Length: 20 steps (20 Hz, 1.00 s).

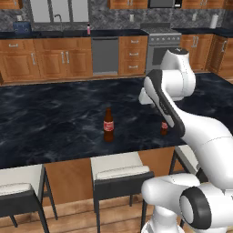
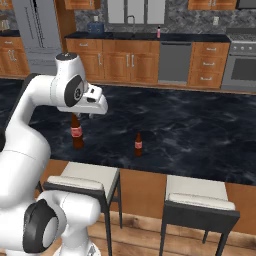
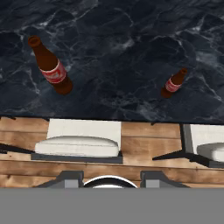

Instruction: Place the large bottle from the dining counter next to the other large bottle outside the sink, and place the small bottle from the dining counter next to the other small bottle inside the sink.

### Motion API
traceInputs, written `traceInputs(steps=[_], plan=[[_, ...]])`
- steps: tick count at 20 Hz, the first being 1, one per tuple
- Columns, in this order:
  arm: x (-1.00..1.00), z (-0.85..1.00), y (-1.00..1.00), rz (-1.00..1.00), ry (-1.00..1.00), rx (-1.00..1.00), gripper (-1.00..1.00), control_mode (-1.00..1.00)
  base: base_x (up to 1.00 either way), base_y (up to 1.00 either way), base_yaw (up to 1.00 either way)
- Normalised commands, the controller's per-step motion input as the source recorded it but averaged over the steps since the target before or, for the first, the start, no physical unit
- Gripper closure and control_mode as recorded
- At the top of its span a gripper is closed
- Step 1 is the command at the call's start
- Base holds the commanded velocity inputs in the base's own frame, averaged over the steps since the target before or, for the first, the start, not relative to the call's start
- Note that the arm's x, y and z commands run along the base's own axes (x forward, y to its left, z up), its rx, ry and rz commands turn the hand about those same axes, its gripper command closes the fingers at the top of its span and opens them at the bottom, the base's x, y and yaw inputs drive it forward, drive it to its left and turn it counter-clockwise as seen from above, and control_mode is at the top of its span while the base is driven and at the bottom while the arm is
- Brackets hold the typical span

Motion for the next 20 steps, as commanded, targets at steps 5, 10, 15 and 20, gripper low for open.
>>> traceInputs(steps=[5, 10, 15, 20], plan=[[0.0, -0.01, 0.0, 0.0, 0.06, 0.0, -1.0, -1.0, 0.0, 0.0, 0.0], [-0.33, 0.02, 0.0, 0.06, 0.02, 0.02, -1.0, -1.0, 0.0, 0.0, 0.0], [-0.26, 0.03, 0.07, 0.02, 0.0, 0.01, -1.0, -1.0, 0.0, 0.0, 0.0], [-0.13, 0.04, 0.26, 0.0, 0.0, 0.0, -1.0, -1.0, 0.0, 0.0, 0.0]])
